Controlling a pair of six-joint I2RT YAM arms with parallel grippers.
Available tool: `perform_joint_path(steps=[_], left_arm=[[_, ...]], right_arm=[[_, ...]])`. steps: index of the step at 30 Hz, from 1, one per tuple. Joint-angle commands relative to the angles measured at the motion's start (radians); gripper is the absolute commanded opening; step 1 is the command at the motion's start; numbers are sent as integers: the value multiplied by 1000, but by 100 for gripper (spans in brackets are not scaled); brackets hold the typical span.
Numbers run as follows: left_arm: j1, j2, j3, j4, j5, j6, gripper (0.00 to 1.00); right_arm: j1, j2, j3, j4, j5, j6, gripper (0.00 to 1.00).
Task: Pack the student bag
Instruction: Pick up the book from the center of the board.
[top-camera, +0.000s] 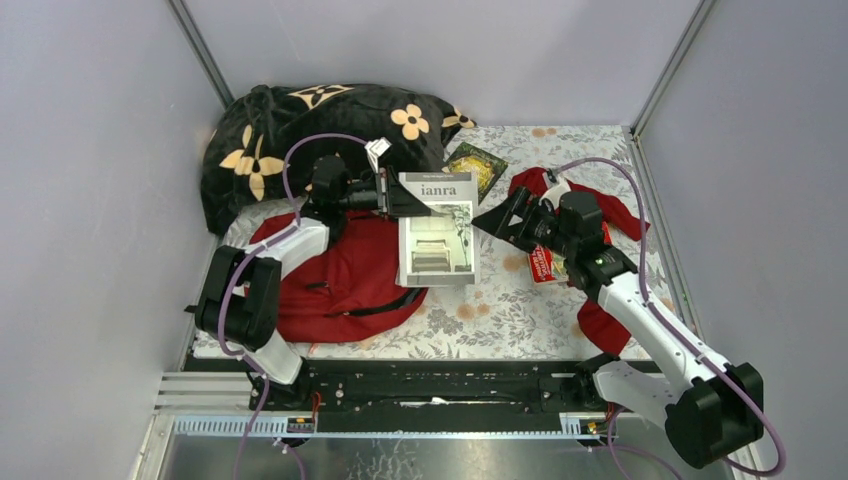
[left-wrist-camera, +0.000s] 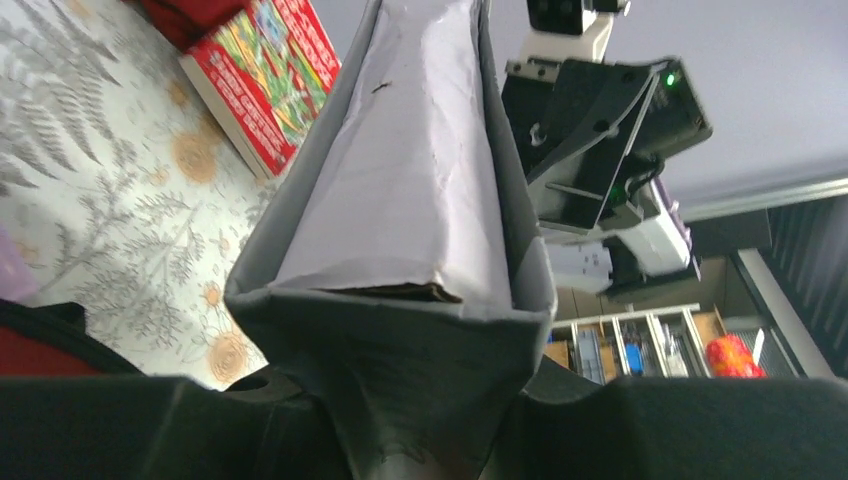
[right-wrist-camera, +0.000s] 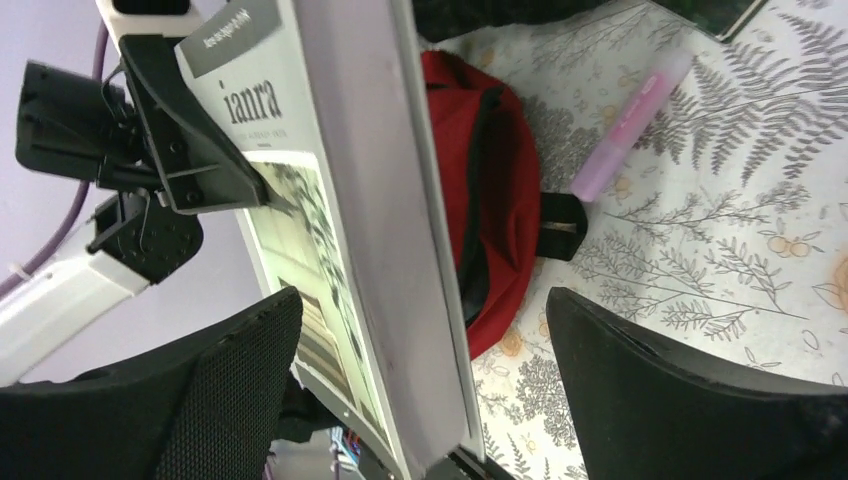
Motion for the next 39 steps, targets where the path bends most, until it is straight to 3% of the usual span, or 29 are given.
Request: perform_joint_path(steps=[1, 3, 7, 15, 25, 31, 39], left_arm=[[53, -44, 51, 34, -90, -40, 23], [60, -90, 44, 42, -176, -72, 22], [57, -196, 27, -61, -390, -59, 20], [57, -343, -38, -169, -713, -128, 18], [46, -407, -73, -243, -837, -180, 19], [26, -405, -93, -201, -811, -241, 19], [-2, -431, -104, -191, -840, -273, 19]], right_arm=[[-69, -68, 5, -18, 40, 40, 100], [-121, -114, -60, 35, -17, 107, 100], [-149, -217, -242, 298, -73, 295, 100], [-149, -166, -374, 675, -159, 478, 100], [-119, -12, -393, 1030, -177, 619, 100], [-34, 91, -309, 1050, -162, 623, 100], [-8, 219, -207, 1085, -131, 667, 100]])
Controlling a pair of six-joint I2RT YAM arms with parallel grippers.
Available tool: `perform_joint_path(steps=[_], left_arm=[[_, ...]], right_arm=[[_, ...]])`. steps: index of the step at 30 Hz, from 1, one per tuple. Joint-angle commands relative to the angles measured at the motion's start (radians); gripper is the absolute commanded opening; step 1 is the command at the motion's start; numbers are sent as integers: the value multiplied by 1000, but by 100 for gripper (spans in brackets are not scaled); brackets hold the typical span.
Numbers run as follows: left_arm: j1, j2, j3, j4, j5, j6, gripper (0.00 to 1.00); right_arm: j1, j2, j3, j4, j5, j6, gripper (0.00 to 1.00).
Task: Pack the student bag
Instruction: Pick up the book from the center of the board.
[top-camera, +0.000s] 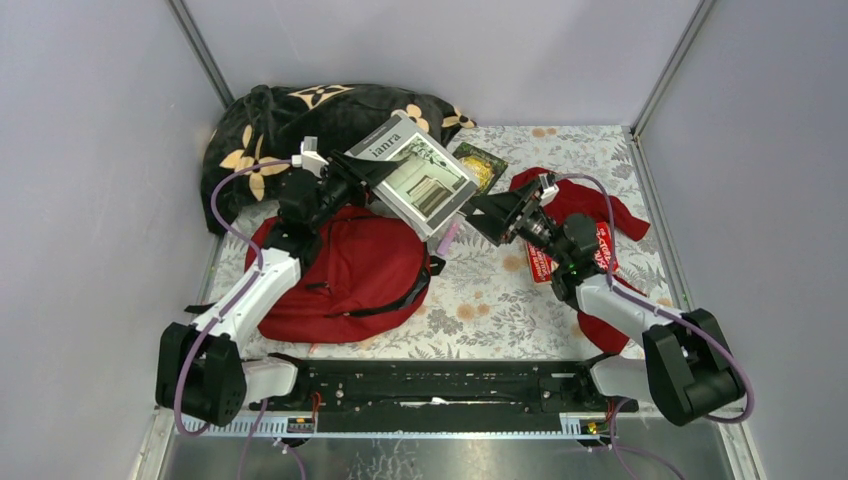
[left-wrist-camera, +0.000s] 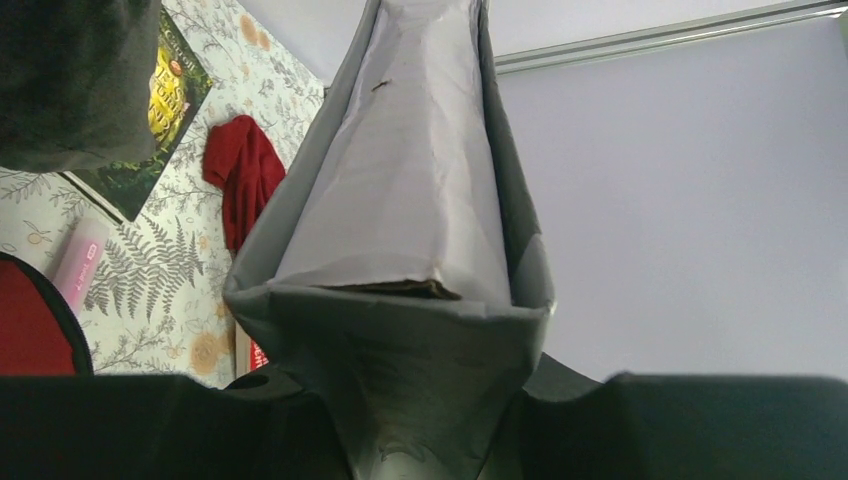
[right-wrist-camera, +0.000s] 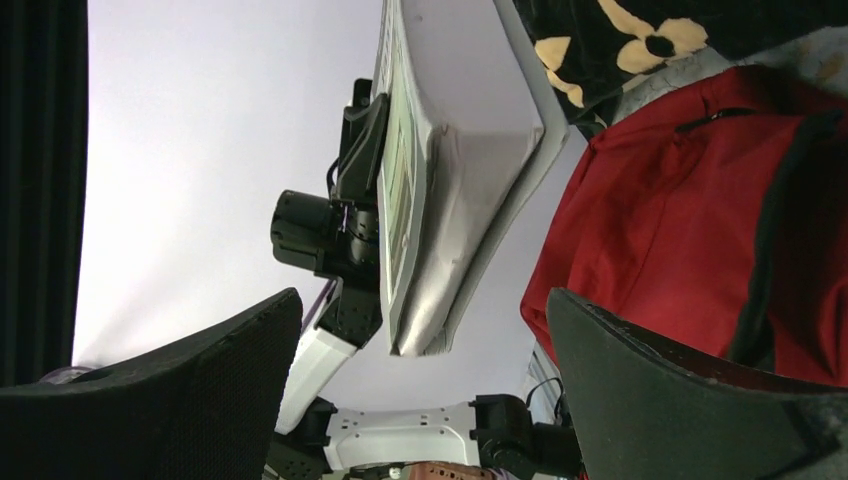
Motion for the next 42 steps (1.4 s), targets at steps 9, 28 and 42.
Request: perform_joint_path(steps=[9, 28, 42], left_arm=[[-26, -42, 7, 46, -43, -21, 19], [-83, -28, 19, -31, -155, 84, 20], [-143, -22, 60, -175, -236, 180, 67]], right_arm=[[55, 179, 167, 197, 32, 84, 100], [130, 397, 275, 329, 105, 153, 88], [159, 413, 256, 433, 129, 214, 13]])
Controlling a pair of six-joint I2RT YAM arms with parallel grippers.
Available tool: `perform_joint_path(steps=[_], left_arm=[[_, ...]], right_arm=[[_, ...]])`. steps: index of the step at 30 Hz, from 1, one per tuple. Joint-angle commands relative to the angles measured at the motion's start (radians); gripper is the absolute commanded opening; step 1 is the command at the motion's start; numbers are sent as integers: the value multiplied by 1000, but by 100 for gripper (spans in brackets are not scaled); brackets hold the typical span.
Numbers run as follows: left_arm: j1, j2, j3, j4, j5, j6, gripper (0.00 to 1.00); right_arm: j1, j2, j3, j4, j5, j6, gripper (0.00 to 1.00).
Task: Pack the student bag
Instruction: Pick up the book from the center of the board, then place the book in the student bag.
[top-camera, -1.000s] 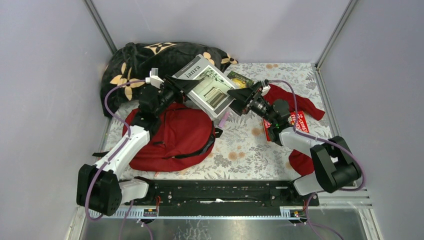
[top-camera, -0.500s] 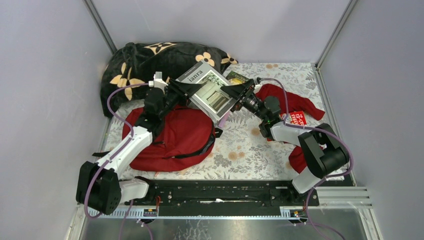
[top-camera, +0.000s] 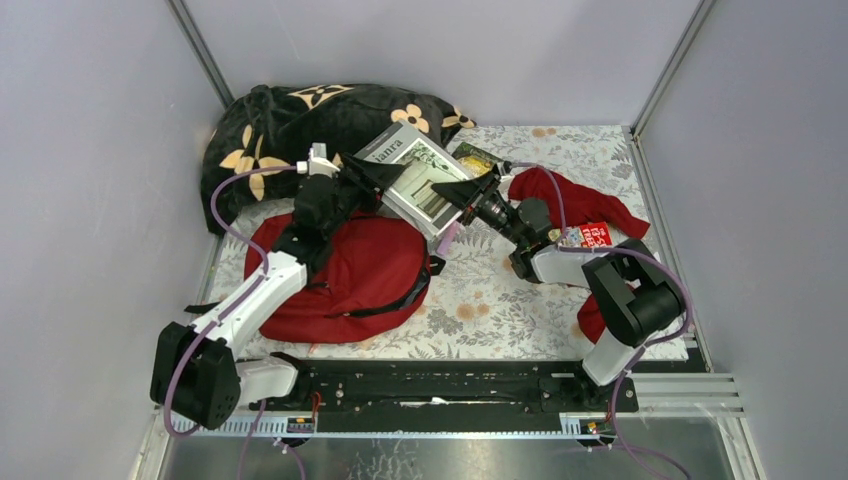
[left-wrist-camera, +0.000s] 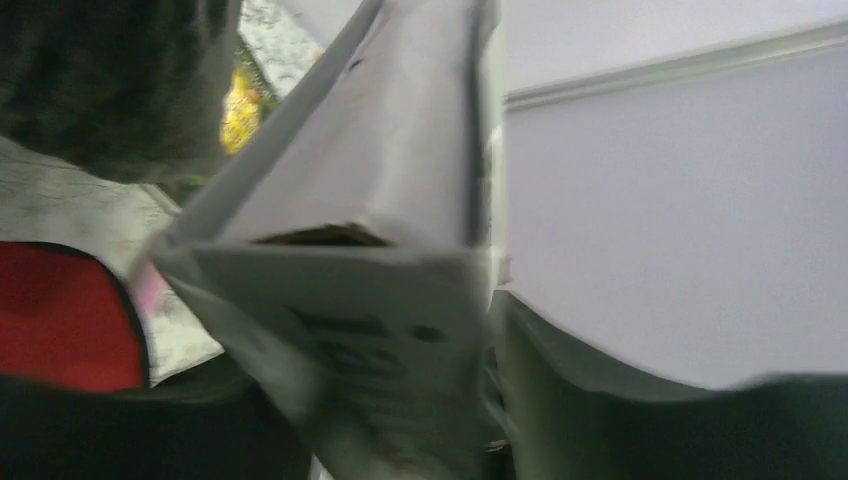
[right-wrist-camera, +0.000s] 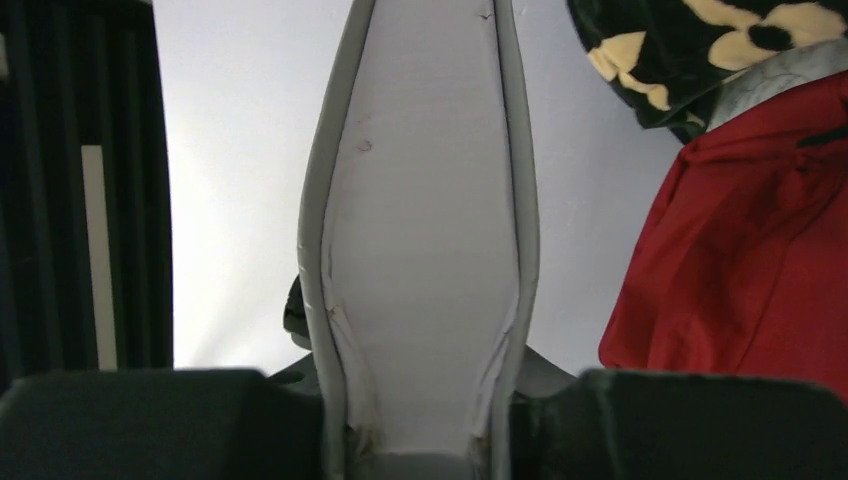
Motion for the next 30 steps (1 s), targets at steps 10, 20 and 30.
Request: perform_joint_path(steps=[10, 20, 30], left_arm=[[-87, 27, 303, -662, -223, 563, 99], [-613, 567, 646, -1195, -1003, 552, 98], [-598, 723, 678, -1246, -1070, 517, 88]], right_arm=[[-347, -556, -105, -836, -97, -484, 3], [-515, -806, 59, -1558, 194, -908, 7], [-515, -767, 5, -1384, 48, -806, 8]])
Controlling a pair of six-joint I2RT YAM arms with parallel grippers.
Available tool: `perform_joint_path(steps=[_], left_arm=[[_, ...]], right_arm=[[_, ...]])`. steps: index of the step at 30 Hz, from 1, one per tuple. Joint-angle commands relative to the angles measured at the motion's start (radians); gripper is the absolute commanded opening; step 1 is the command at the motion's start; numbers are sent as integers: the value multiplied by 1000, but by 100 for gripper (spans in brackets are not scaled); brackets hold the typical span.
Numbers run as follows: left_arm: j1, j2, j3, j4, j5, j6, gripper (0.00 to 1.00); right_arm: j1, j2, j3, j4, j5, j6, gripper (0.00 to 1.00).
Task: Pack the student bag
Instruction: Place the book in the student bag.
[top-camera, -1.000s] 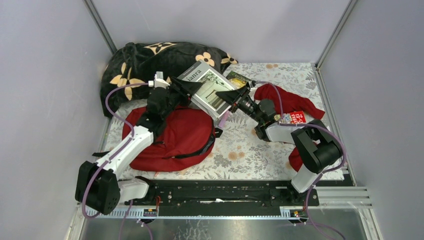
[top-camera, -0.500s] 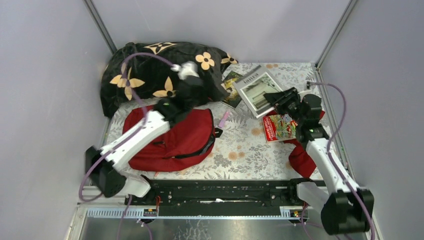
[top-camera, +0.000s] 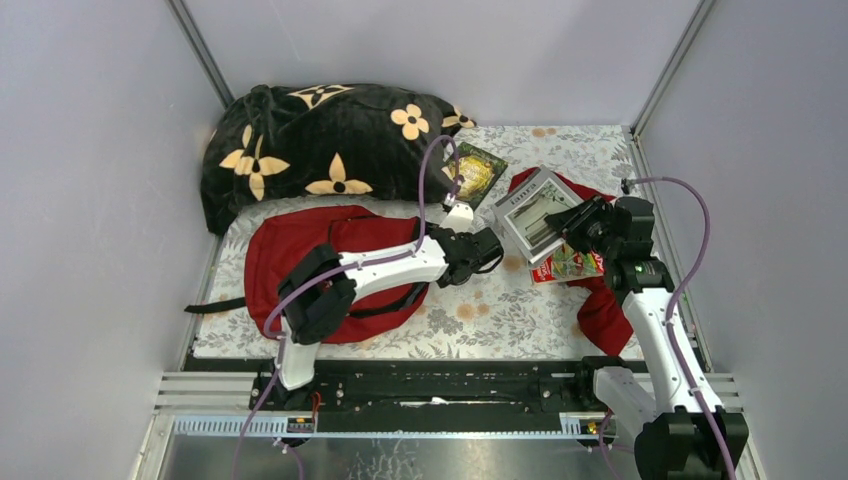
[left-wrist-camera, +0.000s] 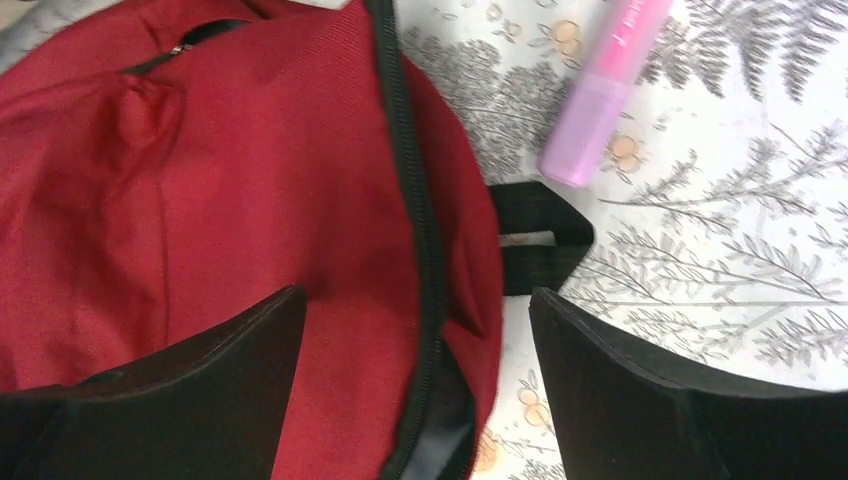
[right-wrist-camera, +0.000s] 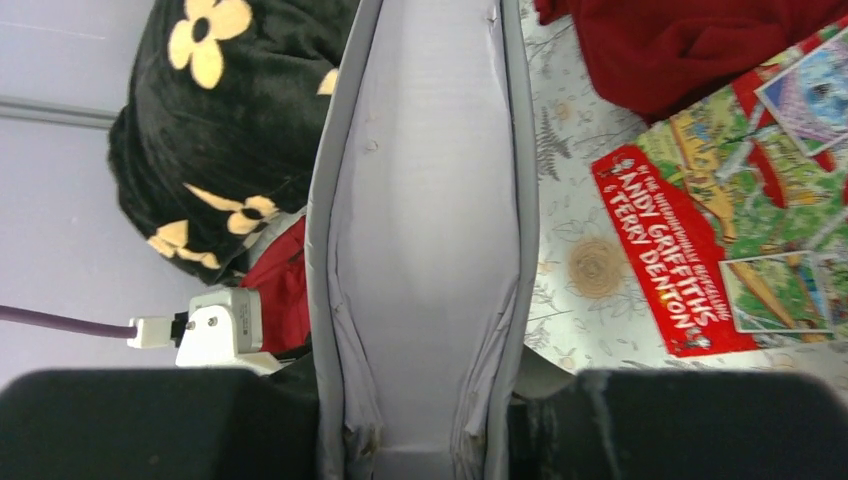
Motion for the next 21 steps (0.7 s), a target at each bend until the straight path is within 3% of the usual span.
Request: perform_joint_path(steps=[1, 3, 10, 12, 16, 21], left_arm=[[46, -21, 23, -56, -134, -26, 85], [78, -39, 8, -44, -142, -15, 77], [141, -159, -71, 24, -123, 1, 13], [158, -194, -64, 10, -118, 22, 0], [233, -335, 14, -97, 32, 78, 0], [474, -643, -109, 97, 468, 275, 0]], right_arm=[[0, 21, -17, 173, -96, 71, 8], [0, 33, -37, 205, -120, 100, 8], [0, 45, -109, 371, -183, 187, 8], [0, 52, -107, 390, -208, 188, 8], [1, 110, -49, 471, -421, 134, 10], [55, 167, 0, 463, -593, 87, 6]])
